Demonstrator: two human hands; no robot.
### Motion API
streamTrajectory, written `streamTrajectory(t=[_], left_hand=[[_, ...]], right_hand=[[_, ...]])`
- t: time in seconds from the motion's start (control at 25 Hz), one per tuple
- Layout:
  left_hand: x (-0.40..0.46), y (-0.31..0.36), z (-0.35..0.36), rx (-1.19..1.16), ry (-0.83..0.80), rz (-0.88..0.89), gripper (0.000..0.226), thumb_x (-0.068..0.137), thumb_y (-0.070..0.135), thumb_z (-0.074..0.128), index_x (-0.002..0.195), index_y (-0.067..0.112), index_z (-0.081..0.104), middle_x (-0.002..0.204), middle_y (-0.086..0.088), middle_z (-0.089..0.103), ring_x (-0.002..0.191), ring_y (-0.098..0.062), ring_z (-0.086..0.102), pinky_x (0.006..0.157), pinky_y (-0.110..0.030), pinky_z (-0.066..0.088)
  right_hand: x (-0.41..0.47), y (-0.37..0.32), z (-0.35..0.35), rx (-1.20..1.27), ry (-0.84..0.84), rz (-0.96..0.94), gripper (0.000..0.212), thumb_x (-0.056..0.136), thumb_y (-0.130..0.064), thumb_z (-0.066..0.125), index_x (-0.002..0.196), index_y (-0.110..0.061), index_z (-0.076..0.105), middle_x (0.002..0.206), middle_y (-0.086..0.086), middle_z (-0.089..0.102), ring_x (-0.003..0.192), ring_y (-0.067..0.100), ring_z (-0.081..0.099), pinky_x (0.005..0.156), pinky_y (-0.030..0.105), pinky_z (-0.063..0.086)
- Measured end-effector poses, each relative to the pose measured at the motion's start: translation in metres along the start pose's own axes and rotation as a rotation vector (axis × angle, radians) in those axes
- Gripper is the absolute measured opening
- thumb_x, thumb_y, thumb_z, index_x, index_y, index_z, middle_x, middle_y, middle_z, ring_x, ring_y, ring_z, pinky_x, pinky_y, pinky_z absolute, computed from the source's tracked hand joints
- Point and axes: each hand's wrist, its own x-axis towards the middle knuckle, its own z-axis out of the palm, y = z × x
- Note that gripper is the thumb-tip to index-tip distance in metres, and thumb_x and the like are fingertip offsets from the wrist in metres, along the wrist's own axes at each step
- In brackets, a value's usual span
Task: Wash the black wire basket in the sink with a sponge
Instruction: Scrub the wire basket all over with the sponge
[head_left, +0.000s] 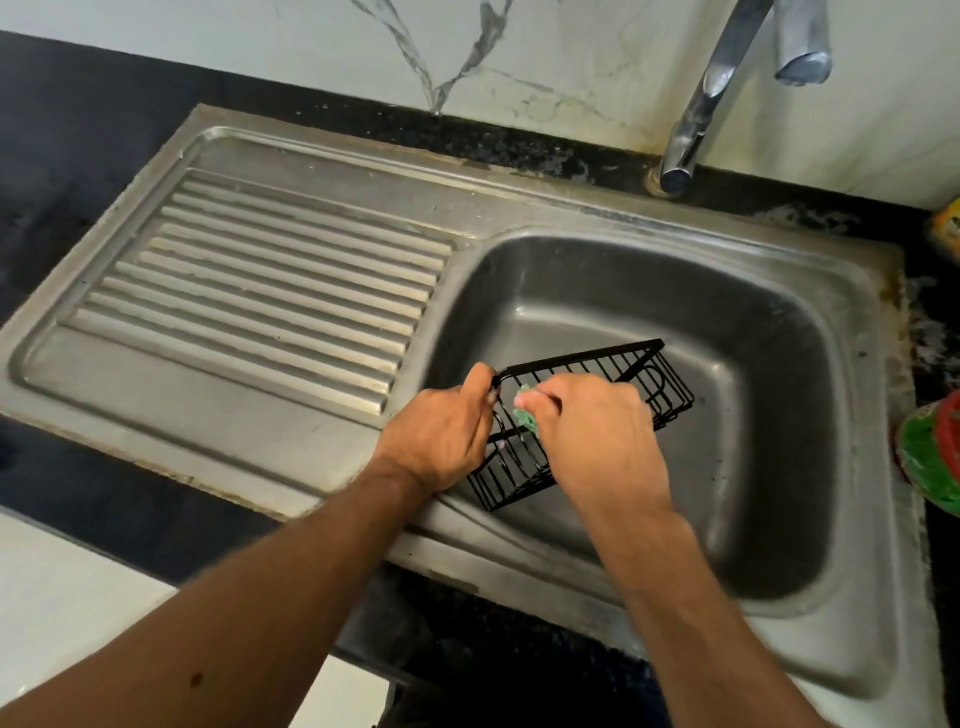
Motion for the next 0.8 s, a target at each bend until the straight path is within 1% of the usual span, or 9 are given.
streamTrajectory(t=[0.08,0.16,0.24,0.36,0.44,0.52,0.6,0.68,0.8], left_hand=[[0.000,0.001,0.000,0.005,0.007,-0.002,0.016,0.104,0.037,0.021,0.101,0.022,0.025,0.058,0.007,0.039,0.052,-0.026,0.040,0.057,-0.034,0.035],[0.000,0.001,0.001,0.007,0.012,0.020,0.014,0.104,0.035,0.022,0.101,0.022,0.025,0.060,0.003,0.044,0.052,-0.025,0.041,0.057,-0.033,0.036],[0.000,0.002,0.000,-0.001,0.011,0.051,0.012,0.104,0.034,0.024,0.100,0.023,0.025,0.062,0.000,0.046,0.053,-0.025,0.042,0.057,-0.034,0.038],[0.001,0.003,-0.001,-0.010,-0.005,0.050,0.014,0.105,0.036,0.024,0.101,0.023,0.026,0.066,-0.005,0.052,0.057,-0.033,0.052,0.058,-0.037,0.041],[0.000,0.002,-0.002,-0.012,-0.007,0.003,0.013,0.108,0.033,0.028,0.100,0.024,0.025,0.067,-0.001,0.050,0.059,-0.033,0.052,0.059,-0.036,0.040],[0.000,0.001,-0.001,-0.003,-0.014,-0.019,0.013,0.109,0.032,0.028,0.100,0.024,0.025,0.062,0.005,0.047,0.055,-0.026,0.047,0.058,-0.038,0.043],[0.001,0.001,0.000,0.010,-0.027,-0.026,0.013,0.109,0.034,0.024,0.100,0.023,0.025,0.058,0.006,0.043,0.053,-0.023,0.045,0.058,-0.037,0.045],[0.001,0.001,-0.001,0.024,-0.022,-0.014,0.013,0.107,0.033,0.022,0.100,0.023,0.024,0.060,0.000,0.048,0.054,-0.026,0.045,0.059,-0.040,0.047],[0.001,0.002,-0.002,0.025,-0.033,-0.037,0.012,0.108,0.031,0.024,0.100,0.022,0.023,0.064,-0.005,0.053,0.055,-0.026,0.047,0.059,-0.037,0.042]], right_hand=[[-0.009,0.008,-0.005,0.040,-0.070,0.002,0.025,0.098,-0.044,0.057,0.095,-0.025,0.074,0.088,-0.003,0.062,0.072,0.012,0.060,0.069,0.032,0.054],[-0.017,0.014,-0.012,0.005,-0.151,0.034,0.029,0.098,-0.043,0.057,0.079,-0.023,0.067,0.076,-0.006,0.056,0.063,0.005,0.052,0.053,0.023,0.043],[-0.018,0.011,-0.013,-0.021,-0.143,0.052,0.037,0.099,-0.040,0.054,0.067,-0.021,0.055,0.066,-0.004,0.055,0.056,0.007,0.049,0.048,0.023,0.034],[-0.002,-0.005,-0.002,-0.017,-0.001,0.001,0.033,0.101,-0.039,0.050,0.085,-0.015,0.066,0.082,0.005,0.068,0.076,0.024,0.063,0.068,0.033,0.051],[0.004,-0.010,0.006,-0.049,0.061,-0.038,0.031,0.102,-0.038,0.048,0.101,-0.014,0.068,0.099,0.007,0.066,0.090,0.027,0.064,0.081,0.037,0.049],[-0.002,0.001,0.011,-0.023,0.059,-0.058,0.027,0.101,-0.036,0.049,0.100,-0.016,0.066,0.098,0.003,0.059,0.082,0.021,0.061,0.079,0.036,0.051],[-0.019,0.021,0.016,0.058,0.067,-0.075,0.021,0.096,-0.036,0.053,0.095,-0.020,0.067,0.090,-0.004,0.055,0.071,0.013,0.056,0.069,0.032,0.053],[-0.034,0.041,0.025,0.160,0.156,-0.118,0.016,0.090,-0.033,0.061,0.095,-0.022,0.071,0.086,-0.007,0.059,0.067,0.010,0.058,0.062,0.027,0.054],[-0.039,0.055,0.038,0.354,0.297,-0.152,0.011,0.083,-0.019,0.076,0.093,-0.021,0.076,0.085,-0.010,0.069,0.068,0.006,0.066,0.063,0.016,0.054]])
